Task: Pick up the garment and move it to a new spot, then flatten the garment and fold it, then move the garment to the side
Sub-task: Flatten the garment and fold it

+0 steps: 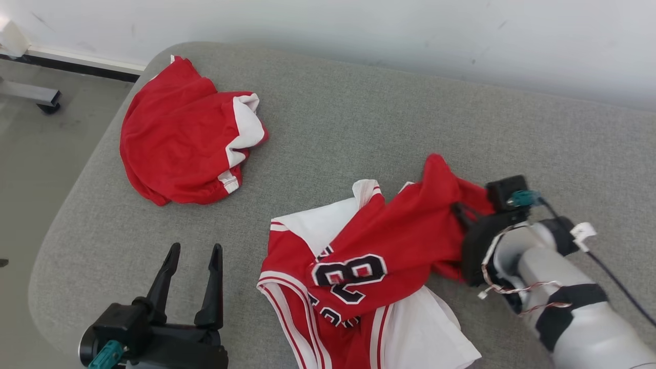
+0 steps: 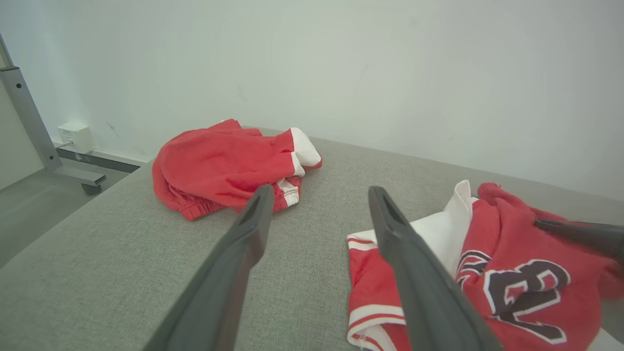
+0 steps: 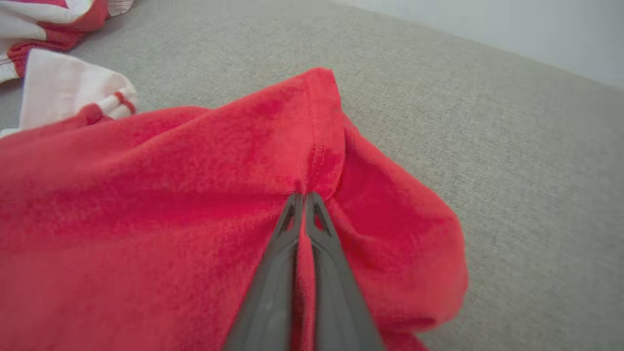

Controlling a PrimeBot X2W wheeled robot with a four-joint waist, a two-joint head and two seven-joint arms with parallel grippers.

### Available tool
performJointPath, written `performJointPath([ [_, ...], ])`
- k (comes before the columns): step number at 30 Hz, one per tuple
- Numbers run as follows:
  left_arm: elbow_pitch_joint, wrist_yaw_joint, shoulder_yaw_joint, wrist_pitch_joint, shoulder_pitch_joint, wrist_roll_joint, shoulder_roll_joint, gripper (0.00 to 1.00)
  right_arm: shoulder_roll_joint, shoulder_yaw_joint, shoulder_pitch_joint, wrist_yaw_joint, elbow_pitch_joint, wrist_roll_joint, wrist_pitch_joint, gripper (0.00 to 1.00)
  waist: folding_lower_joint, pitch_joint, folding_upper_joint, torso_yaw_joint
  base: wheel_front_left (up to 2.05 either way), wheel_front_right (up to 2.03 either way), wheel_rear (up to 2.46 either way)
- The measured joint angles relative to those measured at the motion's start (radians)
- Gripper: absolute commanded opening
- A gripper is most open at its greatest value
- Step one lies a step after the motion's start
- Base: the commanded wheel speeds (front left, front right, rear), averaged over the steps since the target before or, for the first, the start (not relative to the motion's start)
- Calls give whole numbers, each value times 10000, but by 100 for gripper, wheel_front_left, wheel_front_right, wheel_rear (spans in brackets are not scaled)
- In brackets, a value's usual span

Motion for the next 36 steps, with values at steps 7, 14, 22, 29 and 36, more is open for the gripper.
performJointPath([
  [7, 17, -2, -86, 0, -69, -33, -12, 100, -721, -376, -428, 0, 157, 418, -1632, 0, 0, -102, 0, -119, 0, 0, 0],
  [14, -31, -2, 84, 0, 41, -6, -17, 100, -1452, -892, -1049, 0, 169, 585, -2629, 0, -1, -231, 1, -630, 0, 0, 0],
  [22, -40, -2, 38, 0, 112, 12, -17, 100, -2585, -1866, -1464, 0, 148, 685, -2955, 0, -2, -367, 0, -1281, 0, 0, 0],
  [29, -27, -2, 0, 0, 91, -17, -19, 100, -2934, -2408, -1420, 0, 665, 629, -2991, 100, -1, -389, 1, -1301, 0, 0, 0],
  [36, 4, -2, 161, 0, 156, -21, -21, 100, -2552, -2734, -1031, 0, 272, 33, -3145, 100, -1, -509, 1, -1518, 0, 0, 0],
])
